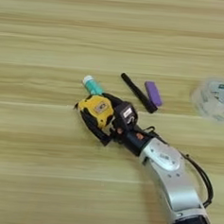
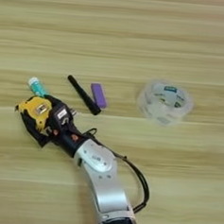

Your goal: Move the objects on the table

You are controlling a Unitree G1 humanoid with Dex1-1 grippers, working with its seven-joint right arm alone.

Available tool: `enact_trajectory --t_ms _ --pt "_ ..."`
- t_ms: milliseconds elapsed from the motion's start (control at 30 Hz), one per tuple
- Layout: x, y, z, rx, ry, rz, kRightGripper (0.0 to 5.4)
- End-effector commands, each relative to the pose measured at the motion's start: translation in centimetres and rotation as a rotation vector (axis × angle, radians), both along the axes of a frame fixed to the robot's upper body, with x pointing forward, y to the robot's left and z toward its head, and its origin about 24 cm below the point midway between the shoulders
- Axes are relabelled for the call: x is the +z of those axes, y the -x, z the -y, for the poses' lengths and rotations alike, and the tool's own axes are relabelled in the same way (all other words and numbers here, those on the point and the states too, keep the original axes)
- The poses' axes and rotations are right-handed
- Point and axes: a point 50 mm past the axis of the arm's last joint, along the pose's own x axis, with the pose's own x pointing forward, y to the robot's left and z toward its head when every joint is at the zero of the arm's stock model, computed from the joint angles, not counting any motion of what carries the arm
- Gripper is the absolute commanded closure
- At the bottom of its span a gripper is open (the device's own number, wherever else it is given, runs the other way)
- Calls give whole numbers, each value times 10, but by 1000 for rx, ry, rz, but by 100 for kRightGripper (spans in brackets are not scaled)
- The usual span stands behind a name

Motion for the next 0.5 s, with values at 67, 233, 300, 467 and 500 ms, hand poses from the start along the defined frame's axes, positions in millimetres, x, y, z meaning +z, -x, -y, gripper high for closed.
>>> enact_trajectory --t_ms 67,233,300,467,500 --pt "52 -22 4 -54 -88 215 131" --pt "67 -43 26 -211 -155 269 131" --pt "65 -48 30 -251 -150 275 131" --pt "58 -57 36 -302 -144 262 131" --pt "56 -59 38 -309 -143 261 131"
